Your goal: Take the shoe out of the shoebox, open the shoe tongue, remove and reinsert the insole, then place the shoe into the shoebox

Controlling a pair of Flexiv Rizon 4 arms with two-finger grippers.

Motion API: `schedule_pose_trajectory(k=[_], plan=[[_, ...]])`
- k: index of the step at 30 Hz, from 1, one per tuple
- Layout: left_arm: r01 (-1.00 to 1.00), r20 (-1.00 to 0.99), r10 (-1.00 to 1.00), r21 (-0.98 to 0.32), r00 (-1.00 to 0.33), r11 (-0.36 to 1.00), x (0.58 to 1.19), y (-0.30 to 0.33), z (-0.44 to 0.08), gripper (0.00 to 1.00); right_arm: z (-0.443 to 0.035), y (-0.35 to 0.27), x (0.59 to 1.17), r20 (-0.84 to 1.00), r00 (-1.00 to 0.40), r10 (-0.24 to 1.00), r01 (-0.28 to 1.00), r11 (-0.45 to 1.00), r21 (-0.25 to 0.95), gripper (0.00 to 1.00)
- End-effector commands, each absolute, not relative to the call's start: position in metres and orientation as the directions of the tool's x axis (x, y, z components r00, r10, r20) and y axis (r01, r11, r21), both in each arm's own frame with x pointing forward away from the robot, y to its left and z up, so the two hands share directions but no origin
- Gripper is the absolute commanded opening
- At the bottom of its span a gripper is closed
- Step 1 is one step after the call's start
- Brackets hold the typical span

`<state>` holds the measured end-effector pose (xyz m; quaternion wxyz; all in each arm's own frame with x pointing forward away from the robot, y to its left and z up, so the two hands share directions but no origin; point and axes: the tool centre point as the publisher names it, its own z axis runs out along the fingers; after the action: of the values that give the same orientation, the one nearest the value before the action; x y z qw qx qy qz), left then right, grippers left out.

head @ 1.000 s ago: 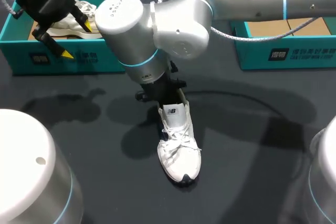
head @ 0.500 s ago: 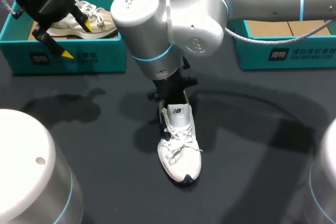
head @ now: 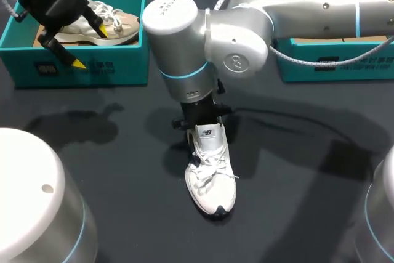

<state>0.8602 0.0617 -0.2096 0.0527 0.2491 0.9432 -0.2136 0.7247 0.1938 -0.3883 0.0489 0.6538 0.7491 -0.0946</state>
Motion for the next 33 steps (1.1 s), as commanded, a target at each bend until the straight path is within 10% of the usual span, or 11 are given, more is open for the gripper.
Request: schedule_pose_trajectory(k=[1,22,33], plan=[[0.493,-0.205,0.448,-0.375,-0.870,0.785,0.860,0.062,-0.209,1.00,-0.362,0.194,0.728,-0.223,-0.141,0.965,0.990,0.131,-0.055,0.00],[0.493,-0.205,0.448,-0.375,-0.870,0.785,0.860,0.062,-0.209,1.00,-0.355,0.202,0.737,-0.007,-0.203,0.979,0.965,0.199,-0.169,0.00],[0.493,-0.205,0.448,-0.375,-0.870,0.785,0.860,0.062,-0.209,1.00,-0.347,0.212,0.726,-0.023,-0.189,0.982,0.959,0.180,-0.218,0.30]])
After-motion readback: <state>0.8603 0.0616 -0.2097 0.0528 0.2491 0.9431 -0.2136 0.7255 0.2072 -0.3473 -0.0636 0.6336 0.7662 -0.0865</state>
